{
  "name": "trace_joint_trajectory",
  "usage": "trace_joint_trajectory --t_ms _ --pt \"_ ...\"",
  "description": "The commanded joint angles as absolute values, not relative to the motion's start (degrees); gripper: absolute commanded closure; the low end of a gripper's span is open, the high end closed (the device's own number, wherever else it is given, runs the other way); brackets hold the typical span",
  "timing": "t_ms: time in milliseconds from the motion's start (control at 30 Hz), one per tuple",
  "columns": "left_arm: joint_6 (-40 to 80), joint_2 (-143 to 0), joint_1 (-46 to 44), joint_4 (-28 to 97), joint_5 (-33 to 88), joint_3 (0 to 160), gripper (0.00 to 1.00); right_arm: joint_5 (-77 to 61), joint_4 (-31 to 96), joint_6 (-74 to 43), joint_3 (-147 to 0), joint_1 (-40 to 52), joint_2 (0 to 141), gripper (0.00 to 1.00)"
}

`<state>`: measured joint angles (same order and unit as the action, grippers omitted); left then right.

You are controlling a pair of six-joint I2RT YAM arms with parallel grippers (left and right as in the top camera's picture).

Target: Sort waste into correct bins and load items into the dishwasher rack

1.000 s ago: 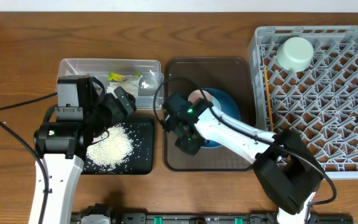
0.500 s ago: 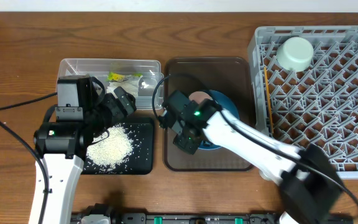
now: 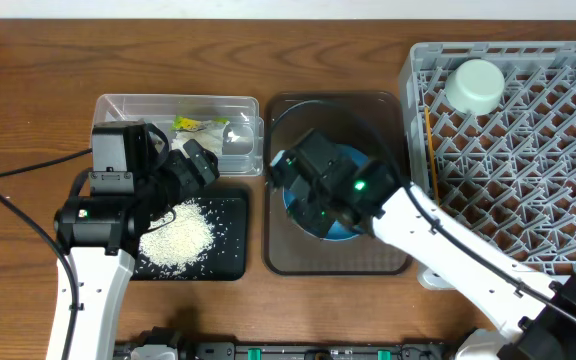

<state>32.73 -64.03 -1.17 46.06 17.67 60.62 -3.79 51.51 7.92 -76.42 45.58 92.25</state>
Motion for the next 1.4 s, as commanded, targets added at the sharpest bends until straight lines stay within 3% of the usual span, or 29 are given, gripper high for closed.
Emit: trace_joint_trajectory --t_ms 0,567,1000,1067,1100,1133,1233,1333,1367 --pt "31.9 -64.1 -0.9 46.0 17.3 61.1 0.04 -3.0 51.0 6.6 -76.5 43.6 91.9 0.65" --pt "31.9 -64.1 -0.9 46.0 17.3 61.1 0.04 2.8 51.7 -9.6 -76.5 33.2 91.9 0.62" --pt "31.9 -64.1 -0.9 45.8 17.3 61.1 0.02 4.5 59.2 -9.4 -76.5 26.0 91.4 0.66" --pt "32.0 -64.1 -0.9 45.7 17.3 61.1 0.02 2.9 59.2 -9.4 -76.5 25.3 91.4 0.62" --pt "32.1 -64.2 -1.0 45.7 17.4 61.1 0.02 2.1 59.4 -9.4 -76.5 25.0 91.4 0.51" --pt "32.4 -64.3 -1.3 46.1 17.6 61.1 0.03 1.5 59.5 -9.4 -76.5 24.8 91.4 0.45" --pt "35.0 -64.7 -3.3 47.3 17.6 61.0 0.16 1.0 59.4 -9.4 -76.5 24.3 91.0 0.45" --pt "35.2 -65.7 -7.9 47.1 16.7 60.9 0.35 1.0 58.7 -9.4 -76.7 23.6 90.2 0.46" --pt "35.7 -66.2 -9.6 46.9 15.6 60.9 0.36 1.0 58.6 -9.4 -76.9 23.4 89.8 0.46"
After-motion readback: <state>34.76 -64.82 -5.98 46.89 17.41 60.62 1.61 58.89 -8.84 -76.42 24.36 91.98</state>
